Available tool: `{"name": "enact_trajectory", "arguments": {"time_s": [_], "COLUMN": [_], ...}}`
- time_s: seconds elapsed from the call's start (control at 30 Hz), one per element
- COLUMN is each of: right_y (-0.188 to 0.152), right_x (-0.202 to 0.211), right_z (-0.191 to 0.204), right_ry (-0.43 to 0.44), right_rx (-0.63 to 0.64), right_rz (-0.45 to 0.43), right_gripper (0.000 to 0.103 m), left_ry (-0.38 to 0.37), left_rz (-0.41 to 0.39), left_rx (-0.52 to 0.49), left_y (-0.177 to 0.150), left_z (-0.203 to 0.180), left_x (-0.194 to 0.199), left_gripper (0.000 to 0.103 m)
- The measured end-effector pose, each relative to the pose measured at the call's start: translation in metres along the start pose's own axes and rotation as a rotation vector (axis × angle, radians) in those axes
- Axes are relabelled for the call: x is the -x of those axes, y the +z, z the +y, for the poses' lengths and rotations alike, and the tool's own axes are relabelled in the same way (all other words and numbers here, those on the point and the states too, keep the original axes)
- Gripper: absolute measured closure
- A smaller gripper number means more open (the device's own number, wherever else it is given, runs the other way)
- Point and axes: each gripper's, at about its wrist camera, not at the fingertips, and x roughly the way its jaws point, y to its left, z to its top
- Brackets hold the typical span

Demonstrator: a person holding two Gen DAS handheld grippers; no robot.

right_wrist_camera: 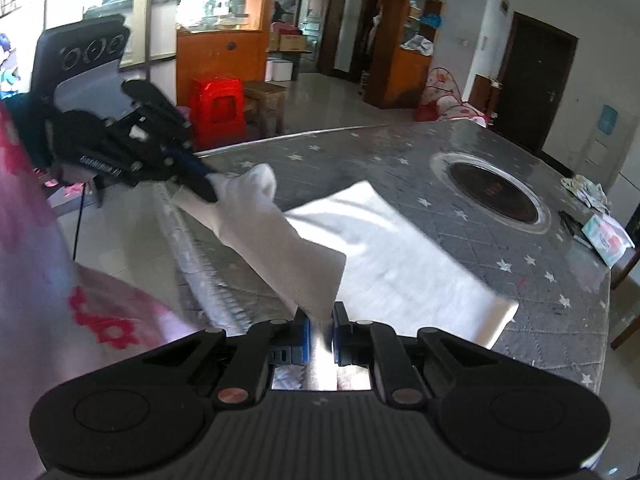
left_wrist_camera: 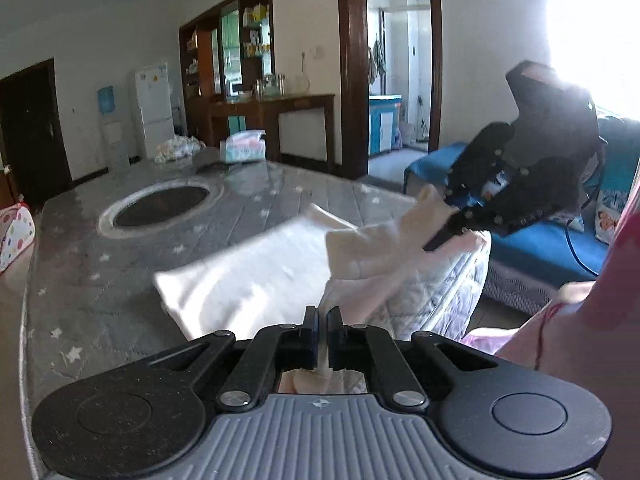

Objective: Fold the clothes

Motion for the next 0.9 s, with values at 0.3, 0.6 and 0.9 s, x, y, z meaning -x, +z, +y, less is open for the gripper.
{"name": "enact_trajectory", "arguments": {"time_s": [0.3, 0.6, 0.9], "right_y": [0.030, 0.052, 0.017], "right_x": [-0.011, -0.085, -0.159], "right_z": [-0.039, -0.113, -0.146], "right_ry": [-0.048, -0.106, -0.176], "right_rx": [-0.011, -0.048, -0.225], "right_rz": [-0.011, 0.031, 0.058], "right_gripper": [0.094, 0.094, 0.074], "left_ry": [0.048, 0.109, 0.244], "left_rz": [-0.017, 0.059, 0.153], "left_rx": [-0.016, 0.038, 0.086], "left_y": [0.037, 0.058, 0.031], "left_z": [0.031, 0.095, 0.114], "left_x": [-0.035, -0.126, -0.208], "left_gripper": [0.098, 0.098, 0.094]}}
